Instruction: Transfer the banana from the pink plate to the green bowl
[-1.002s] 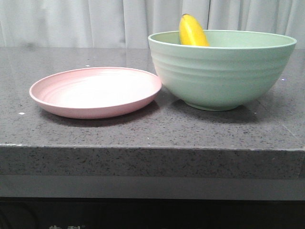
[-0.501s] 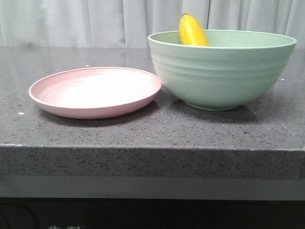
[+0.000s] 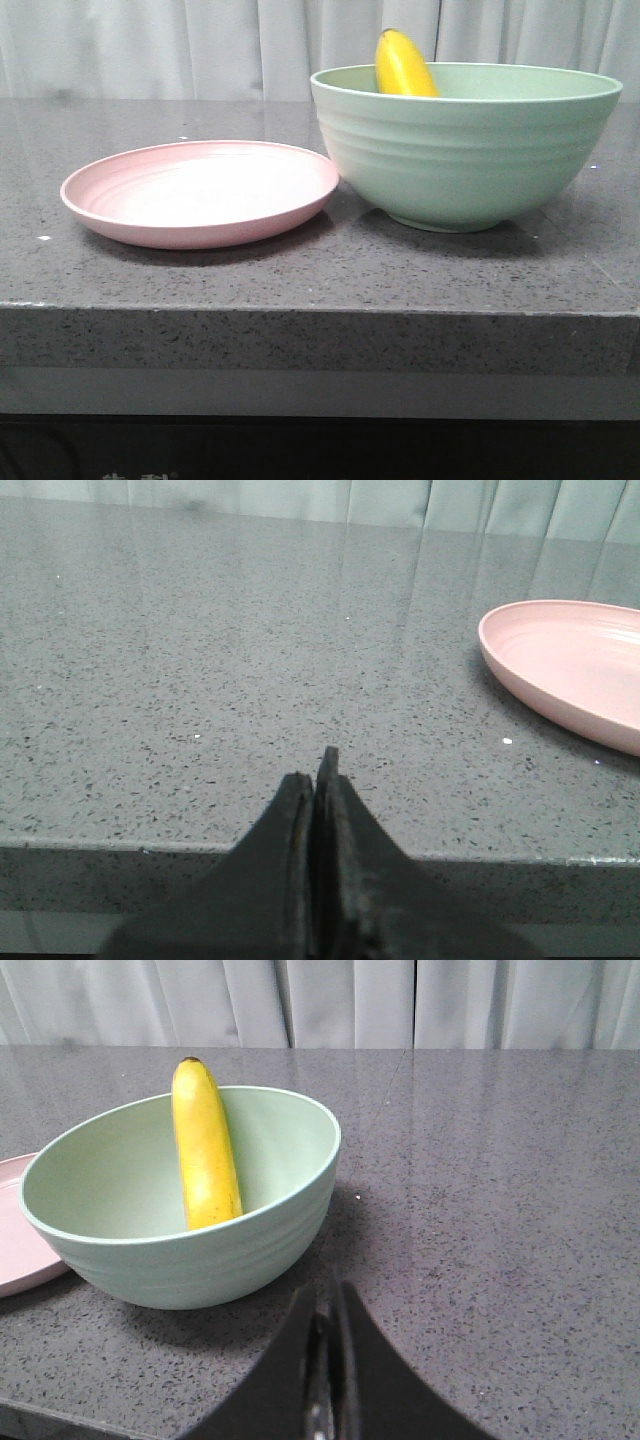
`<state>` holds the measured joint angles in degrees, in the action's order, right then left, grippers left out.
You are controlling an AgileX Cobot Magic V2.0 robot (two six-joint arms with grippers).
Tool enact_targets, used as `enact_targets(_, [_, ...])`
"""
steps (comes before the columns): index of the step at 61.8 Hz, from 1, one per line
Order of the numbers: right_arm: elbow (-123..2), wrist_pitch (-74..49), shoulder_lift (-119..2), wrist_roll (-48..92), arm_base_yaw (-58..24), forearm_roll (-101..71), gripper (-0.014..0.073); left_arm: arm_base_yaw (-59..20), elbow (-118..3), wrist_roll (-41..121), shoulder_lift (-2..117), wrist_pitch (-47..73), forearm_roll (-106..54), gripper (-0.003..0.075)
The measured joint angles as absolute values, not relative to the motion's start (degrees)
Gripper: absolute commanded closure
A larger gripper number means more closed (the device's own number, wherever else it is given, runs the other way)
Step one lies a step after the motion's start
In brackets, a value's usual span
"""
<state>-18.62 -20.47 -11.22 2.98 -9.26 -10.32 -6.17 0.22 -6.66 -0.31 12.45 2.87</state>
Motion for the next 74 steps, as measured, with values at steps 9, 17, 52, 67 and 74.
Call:
enact_targets(9, [-17.4, -18.4, -11.2, 3.0, -9.3, -10.3, 0.0662, -6.2, 0.2, -6.7, -0.3, 12.4, 2.9, 0.0738])
enact_targets(17, [-12.0, -12.8, -9.1, 3.0, -7.2, -10.1, 0.0662, -6.2, 0.2, -6.7, -0.3, 12.4, 2.9, 0.0738])
enact_targets(52, [1.6, -9.7, 0.5, 0.0, -0.8, -10.0, 0.0662, -6.2, 0.2, -6.7, -0.3, 12.3, 2.9, 0.0738])
enact_targets(67, [1.6, -9.7, 0.5, 0.0, -0.8, -10.0, 0.0662, -6.2, 0.2, -6.7, -0.3, 12.3, 2.9, 0.0738])
enact_targets(74, [1.6, -9.7, 0.5, 0.0, -0.8, -10.0, 0.0662, -6.2, 0.2, -6.7, -0.3, 12.3, 2.9, 0.0738])
